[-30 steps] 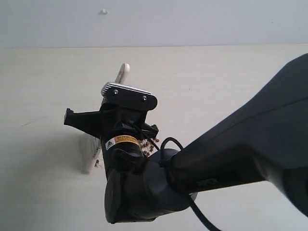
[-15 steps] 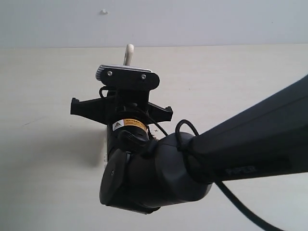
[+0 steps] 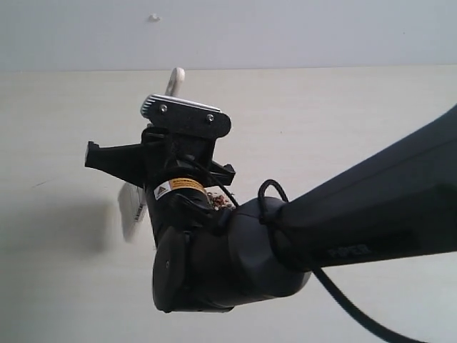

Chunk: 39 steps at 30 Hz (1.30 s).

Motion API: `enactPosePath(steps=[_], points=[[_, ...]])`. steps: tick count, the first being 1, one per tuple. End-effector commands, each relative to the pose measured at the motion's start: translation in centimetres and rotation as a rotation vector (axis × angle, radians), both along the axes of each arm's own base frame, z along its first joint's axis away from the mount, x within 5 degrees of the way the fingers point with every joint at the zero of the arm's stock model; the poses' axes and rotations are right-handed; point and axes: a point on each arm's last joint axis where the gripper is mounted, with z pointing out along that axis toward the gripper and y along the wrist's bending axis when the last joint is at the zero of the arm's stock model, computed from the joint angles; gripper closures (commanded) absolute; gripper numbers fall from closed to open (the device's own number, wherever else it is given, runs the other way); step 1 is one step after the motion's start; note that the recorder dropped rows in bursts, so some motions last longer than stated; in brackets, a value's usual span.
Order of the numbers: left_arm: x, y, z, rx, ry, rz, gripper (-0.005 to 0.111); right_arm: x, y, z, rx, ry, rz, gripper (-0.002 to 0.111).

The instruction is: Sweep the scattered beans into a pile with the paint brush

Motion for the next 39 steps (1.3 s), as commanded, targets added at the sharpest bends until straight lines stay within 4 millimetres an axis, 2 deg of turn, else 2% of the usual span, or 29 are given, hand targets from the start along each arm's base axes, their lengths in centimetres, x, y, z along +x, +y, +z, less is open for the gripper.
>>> enactPosePath(steps=[1, 7, 14, 20, 25, 29, 31, 39], points=[[0.0, 0.0, 0.0, -0.004, -0.003, -0.005, 0.107, 1.6, -0.2, -1.0, 0.033, 0.024, -0.031, 0.108], [0.0, 0.0, 0.0, -0.004, -0.003, -0.005, 0.107, 2.5, 0.5, -1.2, -0.008, 0.062, -0.009, 0.108], [0.0, 0.0, 0.0, -0.004, -0.003, -0.005, 0.107, 2.9, -1.0, -1.2, -0.184, 0.031, -0.138, 0.108], [0.0, 0.0, 0.0, -0.004, -0.003, -0.005, 0.107, 2.9, -1.6, -1.2, -0.241, 0.017, -0.191, 0.108], [0.0, 0.0, 0.0, -0.004, -0.003, -0.005, 0.107, 2.9, -1.6, -1.0, -0.228, 0.02, -0.195, 0.108], [0.0, 0.0, 0.0, -0.004, -0.003, -0.005, 0.107, 2.8, -1.1, 1.4, -0.115, 0.006, -0.135, 0.108], [0.0, 0.0, 0.0, -0.004, -0.003, -0.005, 0.107, 2.8, -0.9, 1.8, -0.093, -0.011, -0.12, 0.108], [0.0, 0.0, 0.0, -0.004, -0.003, -0.005, 0.107, 4.6, 0.7, 0.9, -0.066, -0.016, -0.146, 0.108]])
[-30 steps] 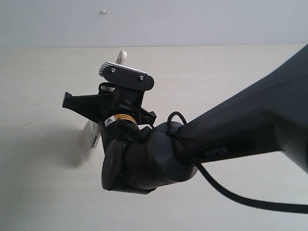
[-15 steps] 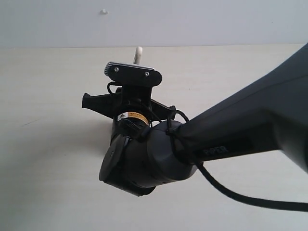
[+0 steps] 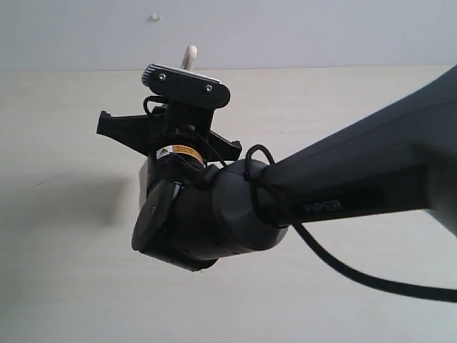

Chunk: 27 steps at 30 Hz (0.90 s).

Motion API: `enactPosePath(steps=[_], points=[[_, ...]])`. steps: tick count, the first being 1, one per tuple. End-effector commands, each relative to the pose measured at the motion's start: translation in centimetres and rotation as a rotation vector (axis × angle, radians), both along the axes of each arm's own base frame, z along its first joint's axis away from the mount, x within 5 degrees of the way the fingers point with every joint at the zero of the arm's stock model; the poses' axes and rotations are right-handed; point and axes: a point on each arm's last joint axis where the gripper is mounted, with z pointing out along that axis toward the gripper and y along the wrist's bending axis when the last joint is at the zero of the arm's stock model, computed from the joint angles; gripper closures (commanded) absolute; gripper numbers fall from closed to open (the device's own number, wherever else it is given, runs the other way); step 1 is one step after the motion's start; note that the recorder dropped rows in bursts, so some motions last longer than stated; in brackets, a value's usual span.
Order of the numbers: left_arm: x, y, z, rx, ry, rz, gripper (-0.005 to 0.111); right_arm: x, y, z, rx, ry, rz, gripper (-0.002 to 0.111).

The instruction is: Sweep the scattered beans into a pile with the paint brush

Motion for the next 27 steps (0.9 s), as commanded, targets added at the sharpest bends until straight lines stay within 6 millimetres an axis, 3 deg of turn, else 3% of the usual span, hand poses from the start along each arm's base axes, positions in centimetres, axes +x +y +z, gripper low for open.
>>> enactPosePath(steps=[1, 5, 19, 21, 24, 27], points=[[0.0, 0.0, 0.0, -0.004, -0.003, -0.005, 0.107, 1.4, 0.5, -0.2, 0.016, -0.015, -0.022, 0.108], [0.0, 0.0, 0.0, -0.004, -0.003, -0.005, 0.107, 2.0, 0.0, -1.4, 0.009, 0.033, -0.08, 0.108], [0.0, 0.0, 0.0, -0.004, -0.003, -0.005, 0.107, 1.7, -1.3, -2.0, -0.083, 0.118, -0.198, 0.108], [0.0, 0.0, 0.0, -0.004, -0.003, -0.005, 0.107, 1.6, -1.1, -1.4, -0.065, 0.122, -0.18, 0.108], [0.0, 0.0, 0.0, -0.004, -0.003, -0.005, 0.107, 1.4, 0.1, 1.5, -0.031, 0.098, 0.002, 0.108], [0.0, 0.0, 0.0, -0.004, -0.003, -0.005, 0.107, 0.6, 1.3, 3.0, -0.044, 0.129, 0.198, 0.108]])
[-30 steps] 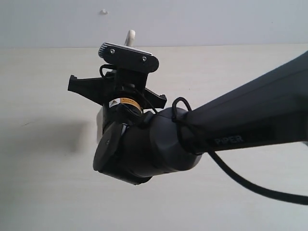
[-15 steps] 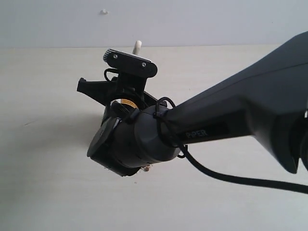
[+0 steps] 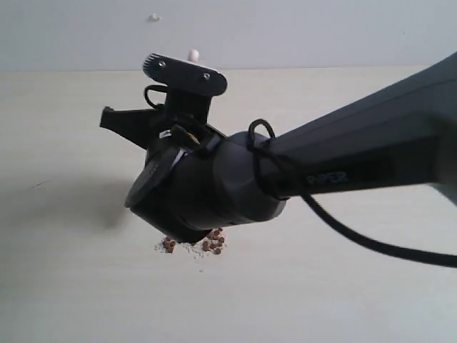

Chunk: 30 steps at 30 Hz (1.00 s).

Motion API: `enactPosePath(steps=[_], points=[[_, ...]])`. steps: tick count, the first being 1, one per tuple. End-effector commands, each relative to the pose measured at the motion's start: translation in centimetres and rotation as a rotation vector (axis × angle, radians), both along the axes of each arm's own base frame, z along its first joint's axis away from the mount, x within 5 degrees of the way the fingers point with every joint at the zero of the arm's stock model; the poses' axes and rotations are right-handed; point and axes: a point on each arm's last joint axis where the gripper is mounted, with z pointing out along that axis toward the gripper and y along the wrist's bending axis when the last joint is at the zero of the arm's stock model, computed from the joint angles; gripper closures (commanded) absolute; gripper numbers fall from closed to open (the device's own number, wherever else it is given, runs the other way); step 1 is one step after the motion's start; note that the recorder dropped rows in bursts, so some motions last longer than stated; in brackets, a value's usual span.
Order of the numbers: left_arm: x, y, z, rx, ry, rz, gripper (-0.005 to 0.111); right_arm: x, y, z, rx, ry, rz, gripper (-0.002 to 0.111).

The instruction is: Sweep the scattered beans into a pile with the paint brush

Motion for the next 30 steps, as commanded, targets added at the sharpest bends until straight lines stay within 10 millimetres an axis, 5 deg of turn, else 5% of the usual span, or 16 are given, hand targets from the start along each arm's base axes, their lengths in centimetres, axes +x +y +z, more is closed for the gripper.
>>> enactPosePath(steps=[1, 7, 11, 20, 30], points=[[0.0, 0.0, 0.0, -0.004, -0.003, -0.005, 0.107, -0.8, 1.5, 1.9, -0.027, 0.018, 0.252, 0.108], [0.0, 0.0, 0.0, -0.004, -0.003, -0.005, 0.107, -4.6, 1.9, -0.5, -0.159, 0.034, 0.437, 0.108], [0.0, 0.0, 0.0, -0.004, -0.003, -0.005, 0.107, -6.4, 1.4, -0.2, -0.062, -0.039, 0.465, 0.108], [0.0, 0.0, 0.0, -0.004, -0.003, -0.005, 0.107, -6.6, -1.6, -2.5, -0.115, -0.028, 0.336, 0.108], [0.0, 0.0, 0.0, -0.004, -0.003, -0.005, 0.107, -5.8, -3.3, -1.4, -0.199, -0.081, 0.286, 0.108]])
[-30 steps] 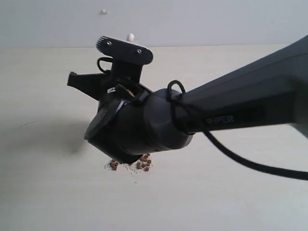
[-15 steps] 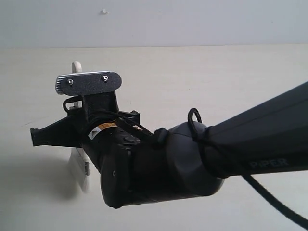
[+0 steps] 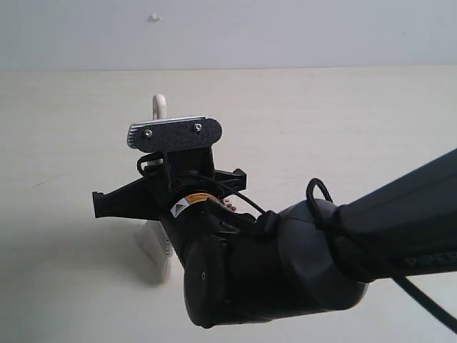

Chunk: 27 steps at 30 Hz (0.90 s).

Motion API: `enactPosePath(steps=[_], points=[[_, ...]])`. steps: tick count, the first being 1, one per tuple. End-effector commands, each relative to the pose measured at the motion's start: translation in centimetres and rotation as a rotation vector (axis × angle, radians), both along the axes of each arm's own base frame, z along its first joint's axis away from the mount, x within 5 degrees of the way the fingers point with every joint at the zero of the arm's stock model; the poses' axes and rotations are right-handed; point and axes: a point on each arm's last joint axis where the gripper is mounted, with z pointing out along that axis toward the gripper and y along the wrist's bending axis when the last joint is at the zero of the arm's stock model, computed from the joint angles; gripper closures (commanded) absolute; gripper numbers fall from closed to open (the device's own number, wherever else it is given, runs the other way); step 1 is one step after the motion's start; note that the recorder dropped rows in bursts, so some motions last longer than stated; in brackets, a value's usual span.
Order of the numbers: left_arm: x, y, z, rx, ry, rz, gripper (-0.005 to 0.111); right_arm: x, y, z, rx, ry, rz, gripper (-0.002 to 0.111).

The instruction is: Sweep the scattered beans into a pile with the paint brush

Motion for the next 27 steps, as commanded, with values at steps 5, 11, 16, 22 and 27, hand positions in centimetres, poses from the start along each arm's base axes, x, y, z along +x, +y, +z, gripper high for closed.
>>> enactPosePath(steps=[5, 11, 16, 22, 27], points=[[0.0, 0.0, 0.0, -0.004, -0.003, -0.005, 0.107, 2.5, -2.0, 1.0, -0.031, -0.023, -0.079, 0.108], [0.0, 0.0, 0.0, -0.004, -0.003, -0.005, 0.107, 3.4, -2.7, 1.3, -0.051, -0.043, -0.086, 0.108], [0.0, 0.0, 0.0, -0.004, -0.003, -0.005, 0.107, 3.2, -2.5, 3.0, -0.032, -0.07, -0.036, 0.108], [0.0, 0.0, 0.0, -0.004, -0.003, -0.005, 0.107, 2.3, -2.1, 4.6, -0.024, -0.029, 0.086, 0.108], [0.0, 0.0, 0.0, -0.004, -0.003, -0.005, 0.107, 1.3, -2.3, 4.4, -0.084, -0.045, 0.204, 0.108]])
